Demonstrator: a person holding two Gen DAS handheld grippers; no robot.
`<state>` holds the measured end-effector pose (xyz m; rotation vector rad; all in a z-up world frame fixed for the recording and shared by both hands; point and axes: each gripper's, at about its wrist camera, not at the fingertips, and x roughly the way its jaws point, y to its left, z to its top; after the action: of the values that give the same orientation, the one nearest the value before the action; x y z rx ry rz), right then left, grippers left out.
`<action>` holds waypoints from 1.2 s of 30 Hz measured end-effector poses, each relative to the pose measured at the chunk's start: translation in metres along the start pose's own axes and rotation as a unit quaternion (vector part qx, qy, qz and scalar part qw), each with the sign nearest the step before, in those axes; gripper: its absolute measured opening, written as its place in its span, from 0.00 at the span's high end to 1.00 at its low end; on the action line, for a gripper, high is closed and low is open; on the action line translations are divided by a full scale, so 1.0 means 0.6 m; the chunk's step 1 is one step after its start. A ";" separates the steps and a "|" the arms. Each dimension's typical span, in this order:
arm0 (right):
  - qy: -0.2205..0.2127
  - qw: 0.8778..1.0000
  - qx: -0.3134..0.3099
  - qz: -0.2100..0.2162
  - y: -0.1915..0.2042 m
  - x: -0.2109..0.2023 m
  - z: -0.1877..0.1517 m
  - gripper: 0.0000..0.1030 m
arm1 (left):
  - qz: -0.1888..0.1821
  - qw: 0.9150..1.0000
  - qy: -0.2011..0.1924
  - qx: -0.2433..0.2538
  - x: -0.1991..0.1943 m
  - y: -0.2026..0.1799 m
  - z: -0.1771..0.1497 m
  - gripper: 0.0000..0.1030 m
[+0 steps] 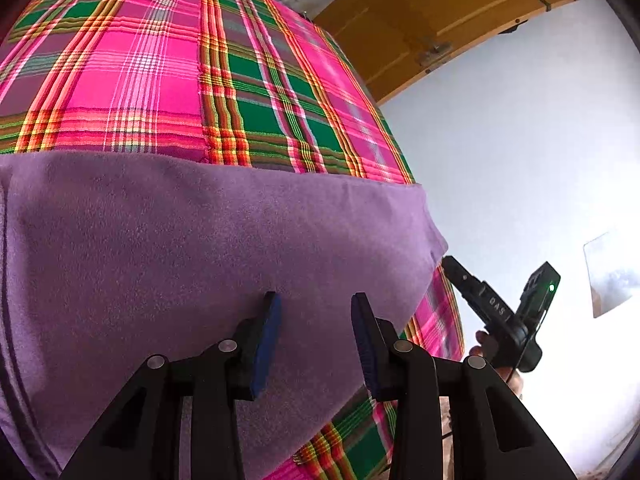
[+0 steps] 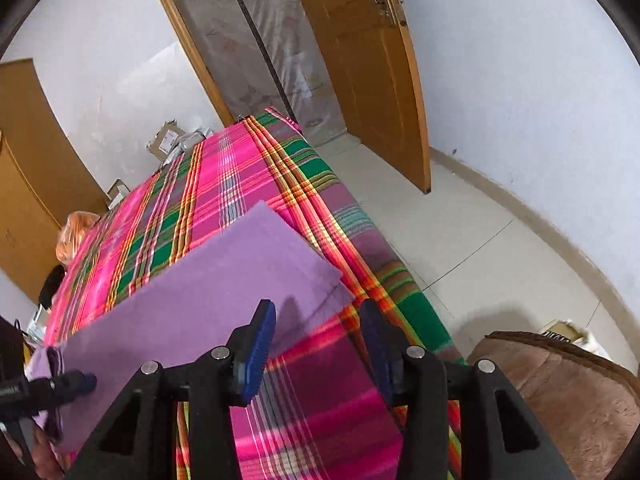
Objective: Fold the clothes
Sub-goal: 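Grasp the garment's corner with the right gripper while the left gripper approaches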
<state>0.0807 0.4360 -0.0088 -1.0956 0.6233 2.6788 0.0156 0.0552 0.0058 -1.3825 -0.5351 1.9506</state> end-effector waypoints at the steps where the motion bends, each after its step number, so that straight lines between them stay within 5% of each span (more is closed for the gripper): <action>1: 0.001 1.000 0.002 0.000 0.000 0.005 0.005 0.56 | 0.000 1.000 0.000 0.000 0.000 0.000 0.000 0.63; 10: 0.006 1.000 -0.004 -0.031 0.020 0.033 0.021 0.57 | -0.002 1.000 0.000 -0.007 -0.001 0.001 0.000 0.63; 15: 0.009 0.999 -0.022 -0.038 0.031 0.041 0.021 0.79 | 0.001 1.000 0.000 -0.007 -0.004 0.001 -0.002 0.63; 19: 0.011 0.999 -0.037 -0.031 0.041 0.045 0.021 0.87 | 0.001 1.000 0.001 -0.009 -0.003 0.002 -0.001 0.63; 36: -0.071 0.992 -0.097 0.046 0.123 -0.022 0.033 0.89 | -0.011 0.999 0.009 -0.033 -0.009 0.012 0.003 0.63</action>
<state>0.0539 0.3788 0.0360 -0.9278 0.4041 2.9155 0.0133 0.0463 0.0052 -1.4279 -0.6092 1.9180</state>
